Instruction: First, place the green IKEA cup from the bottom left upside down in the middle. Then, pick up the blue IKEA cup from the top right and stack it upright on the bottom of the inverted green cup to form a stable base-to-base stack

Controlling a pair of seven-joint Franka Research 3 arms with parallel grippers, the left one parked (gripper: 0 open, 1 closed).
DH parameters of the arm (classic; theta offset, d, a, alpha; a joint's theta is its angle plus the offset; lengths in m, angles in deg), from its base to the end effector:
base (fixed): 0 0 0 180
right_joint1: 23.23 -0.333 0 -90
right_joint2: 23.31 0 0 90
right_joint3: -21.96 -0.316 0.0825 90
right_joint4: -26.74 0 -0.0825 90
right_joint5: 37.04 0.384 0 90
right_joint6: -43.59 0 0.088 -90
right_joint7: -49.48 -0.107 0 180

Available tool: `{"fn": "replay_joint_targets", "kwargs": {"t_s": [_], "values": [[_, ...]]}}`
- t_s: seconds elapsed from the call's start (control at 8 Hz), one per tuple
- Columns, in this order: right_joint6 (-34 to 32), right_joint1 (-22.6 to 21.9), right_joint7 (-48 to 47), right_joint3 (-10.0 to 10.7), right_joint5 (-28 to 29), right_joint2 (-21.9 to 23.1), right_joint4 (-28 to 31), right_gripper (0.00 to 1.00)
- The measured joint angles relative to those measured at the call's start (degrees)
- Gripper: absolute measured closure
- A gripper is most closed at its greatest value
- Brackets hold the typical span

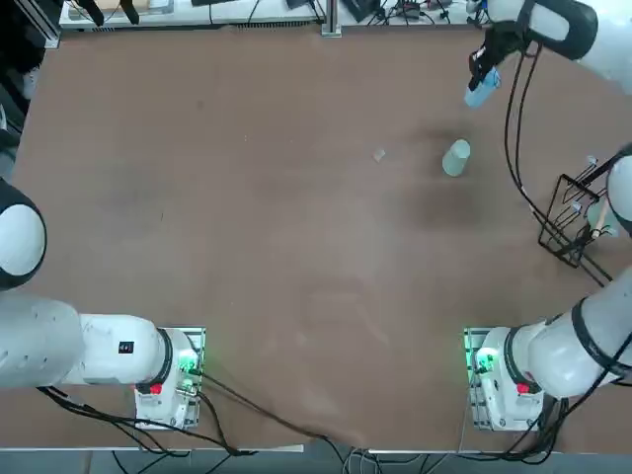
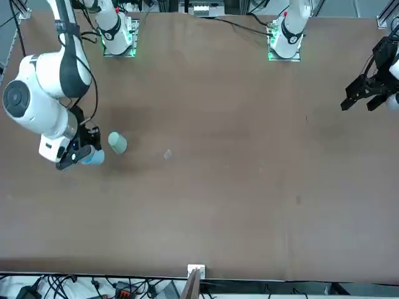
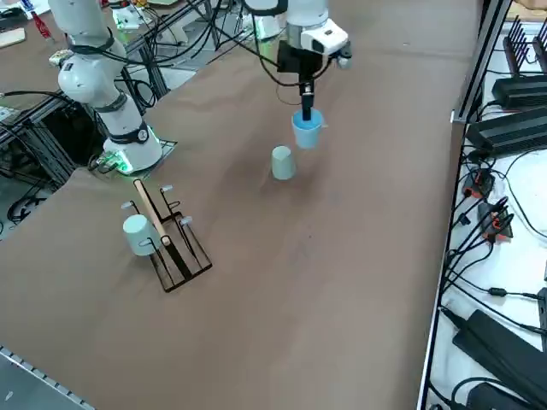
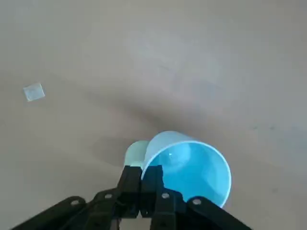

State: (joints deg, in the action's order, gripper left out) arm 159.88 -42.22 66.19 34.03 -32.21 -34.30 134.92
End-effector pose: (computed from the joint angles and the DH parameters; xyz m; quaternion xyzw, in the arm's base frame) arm 0.5935 0.0820 0.4035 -0.9820 -0.1869 0.0211 0.0192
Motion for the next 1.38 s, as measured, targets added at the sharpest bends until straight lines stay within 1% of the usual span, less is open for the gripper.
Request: {"fn": "replay_joint_targets", "kwargs": {"t_s": [0.38, 0.75, 1.0, 1.38], "values": [[5.1, -2.5, -7.3, -0.1, -2.0, 5.7, 10.1, 0.98], [8.9, -3.9, -10.7, -0.1, -3.2, 9.1, 16.7, 0.98], [10.8, -3.9, -11.0, -0.1, -3.4, 9.5, 18.5, 0.98], [11.6, -4.0, -11.3, -0.1, -3.4, 9.4, 19.0, 0.98]]}}
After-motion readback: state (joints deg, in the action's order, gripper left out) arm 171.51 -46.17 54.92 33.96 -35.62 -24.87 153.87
